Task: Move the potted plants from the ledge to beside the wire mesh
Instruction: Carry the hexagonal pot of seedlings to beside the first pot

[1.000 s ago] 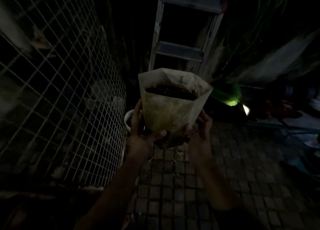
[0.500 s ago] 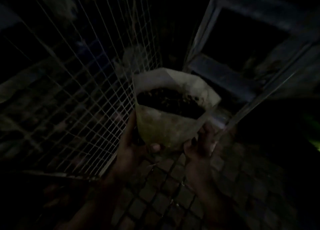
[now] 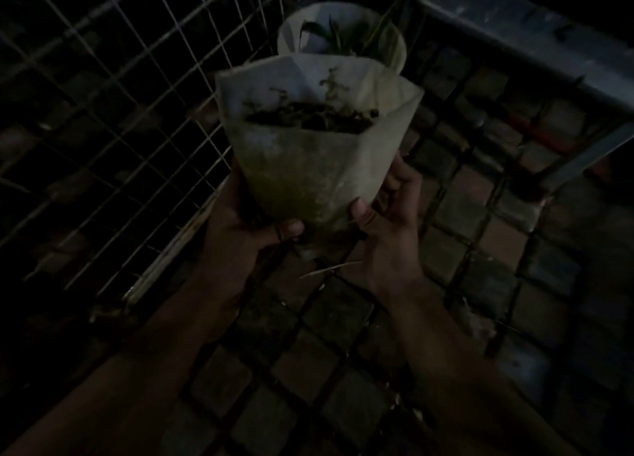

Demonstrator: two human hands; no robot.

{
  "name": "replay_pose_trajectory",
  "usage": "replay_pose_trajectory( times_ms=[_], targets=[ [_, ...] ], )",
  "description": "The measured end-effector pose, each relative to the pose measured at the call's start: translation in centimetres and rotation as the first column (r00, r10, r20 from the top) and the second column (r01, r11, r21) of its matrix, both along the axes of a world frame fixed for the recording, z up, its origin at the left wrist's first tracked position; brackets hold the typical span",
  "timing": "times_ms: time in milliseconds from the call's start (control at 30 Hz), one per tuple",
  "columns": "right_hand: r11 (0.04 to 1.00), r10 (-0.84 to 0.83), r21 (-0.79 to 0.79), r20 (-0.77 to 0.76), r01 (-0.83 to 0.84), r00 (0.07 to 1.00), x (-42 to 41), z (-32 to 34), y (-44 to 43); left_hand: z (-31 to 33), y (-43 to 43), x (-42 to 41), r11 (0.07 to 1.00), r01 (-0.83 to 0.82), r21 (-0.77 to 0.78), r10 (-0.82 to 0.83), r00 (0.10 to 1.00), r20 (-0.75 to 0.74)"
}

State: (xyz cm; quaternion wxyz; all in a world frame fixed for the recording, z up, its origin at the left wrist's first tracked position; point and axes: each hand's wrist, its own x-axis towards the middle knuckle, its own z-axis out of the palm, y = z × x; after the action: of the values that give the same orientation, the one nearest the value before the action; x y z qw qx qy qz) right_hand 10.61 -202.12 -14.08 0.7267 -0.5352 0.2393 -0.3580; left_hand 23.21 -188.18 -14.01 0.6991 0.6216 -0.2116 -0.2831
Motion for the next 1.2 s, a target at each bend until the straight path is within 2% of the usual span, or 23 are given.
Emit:
replay_pose_trajectory(
  times_ms=[67, 167, 333, 467, 600, 733, 800, 900, 933, 967, 1067, 1100, 1200],
  targets=[
    [0.999, 0.021, -0.045, 0.022, -0.02, 1.0, 1.4, -3.1, 0.1, -3.1, 0.5, 1.1, 1.0, -0.018, 0.01, 0.018, 1.0, 0.023],
    [0.998, 0.051, -0.032, 0.026, -0.05, 0.998, 3.2, -7.0, 0.0, -6.6, 0.5, 2.7, 0.999, -0.045, 0.014, 0.044, 0.998, 0.041],
    [0.993, 0.098, -0.064, -0.009, -0.099, 0.995, 4.9, -10.9, -1.7, -10.7, -0.8, 4.6, 0.999, -0.049, -0.002, 0.049, 0.997, 0.067],
    [0.984, 0.163, -0.072, -0.012, -0.163, 0.987, 5.7, -12.9, -3.1, -11.9, -1.4, 5.6, 0.998, -0.048, 0.036, 0.044, 0.994, 0.1],
    [0.964, 0.234, -0.116, -0.074, -0.241, 0.969, 5.8, -12.4, -3.5, -12.2, -1.9, 6.0, 0.993, -0.058, 0.102, 0.052, 0.997, 0.062],
    [0.971, 0.231, -0.048, -0.049, -0.233, 0.972, 5.2, -13.4, -3.4, -12.9, -2.4, 5.8, 0.978, -0.093, 0.185, 0.075, 0.992, 0.099],
    [0.967, 0.253, 0.018, -0.042, -0.253, 0.967, 5.3, -13.7, -2.9, -13.3, -2.4, 5.8, 0.972, -0.13, 0.197, 0.13, 0.991, 0.017],
    [0.961, 0.249, 0.135, -0.032, -0.243, 0.968, 6.4, -12.8, -2.5, -13.0, -2.5, 6.3, 0.962, -0.233, 0.144, 0.26, 0.941, -0.216],
    [0.965, 0.217, 0.157, -0.031, -0.21, 0.976, 7.0, -12.2, -2.4, -12.9, -2.6, 6.5, 0.967, -0.22, 0.128, 0.249, 0.924, -0.29],
    [0.972, 0.178, 0.164, -0.031, -0.171, 0.984, 7.6, -11.6, -2.3, -12.7, -2.4, 6.8, 0.975, -0.178, 0.131, 0.21, 0.934, -0.289],
    [0.994, 0.064, 0.097, -0.046, -0.059, 0.997, 8.9, -10.8, -1.9, -11.2, -1.7, 8.5, 0.978, -0.084, 0.189, 0.092, 0.995, -0.032],
    [0.997, 0.044, 0.072, -0.059, -0.04, 0.997, 9.1, -10.8, -1.8, -10.5, -1.2, 9.5, 0.987, -0.028, 0.156, 0.026, 1.0, 0.017],
    [0.998, 0.062, 0.025, -0.074, -0.06, 0.995, 8.9, -11.1, -2.1, -8.1, -0.5, 12.0, 0.996, 0.092, -0.004, -0.092, 0.995, -0.043]
  ],
)
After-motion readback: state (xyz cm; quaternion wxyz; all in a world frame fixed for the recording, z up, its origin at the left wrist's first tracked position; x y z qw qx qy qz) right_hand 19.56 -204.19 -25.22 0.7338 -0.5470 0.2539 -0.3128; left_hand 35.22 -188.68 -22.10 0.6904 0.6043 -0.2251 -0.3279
